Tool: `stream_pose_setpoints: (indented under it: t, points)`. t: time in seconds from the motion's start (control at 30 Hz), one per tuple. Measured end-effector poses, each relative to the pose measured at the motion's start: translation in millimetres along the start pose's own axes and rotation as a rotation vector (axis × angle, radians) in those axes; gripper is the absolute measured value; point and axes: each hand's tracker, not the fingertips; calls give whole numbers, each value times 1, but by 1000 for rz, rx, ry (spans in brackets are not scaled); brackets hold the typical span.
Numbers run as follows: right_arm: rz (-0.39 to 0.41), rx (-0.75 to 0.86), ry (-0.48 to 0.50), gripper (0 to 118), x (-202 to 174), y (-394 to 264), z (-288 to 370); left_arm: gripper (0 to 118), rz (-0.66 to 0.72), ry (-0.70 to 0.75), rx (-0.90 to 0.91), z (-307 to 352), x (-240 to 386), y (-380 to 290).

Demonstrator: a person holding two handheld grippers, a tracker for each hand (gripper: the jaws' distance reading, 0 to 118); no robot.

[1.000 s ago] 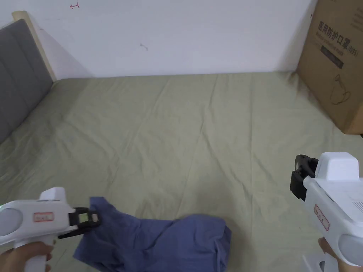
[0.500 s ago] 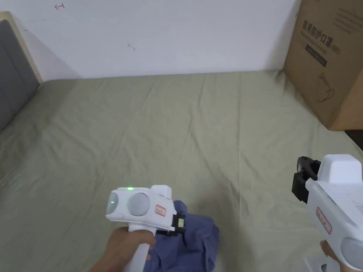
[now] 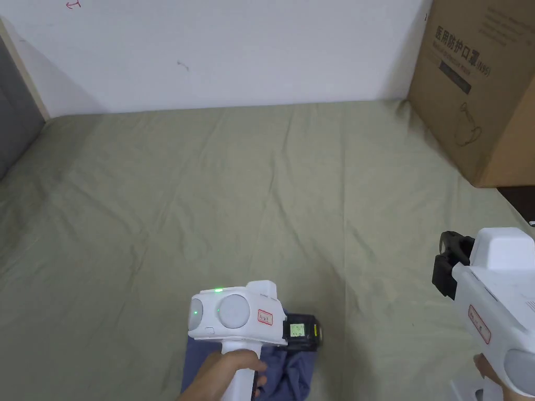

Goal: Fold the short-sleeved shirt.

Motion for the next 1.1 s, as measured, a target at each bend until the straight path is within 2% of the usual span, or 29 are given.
stream_pose_setpoints:
  t: [0.1,0.23,0.33,0.43,0.47,0.5,0.53,0.57,0.83,1.1]
  points:
    - [-2,8,7,0,-3,3,0,115,-48,15,171,43,7,-2]
    - [3,16,17,0,-8,8,2,113,-130,166,383,77,-2,-14]
    - [5,18,22,0,-11,10,4,98,-144,276,476,83,-21,-23]
    - [7,17,25,0,-11,9,3,68,-136,307,525,81,-44,-35]
    - [8,15,26,0,-11,9,3,54,-138,308,518,76,-52,-38]
    - [7,14,26,0,-11,9,3,28,-139,305,517,73,-58,-42]
    - [6,14,25,0,-10,8,3,12,-148,307,513,70,-64,-46]
    - [5,12,25,0,-10,8,2,1,-153,312,492,65,-67,-50]
    - [5,-10,23,0,-5,2,-2,0,-313,280,347,19,-56,-85]
    - [1,-25,4,0,7,-4,-1,0,-370,162,278,-16,-6,-99]
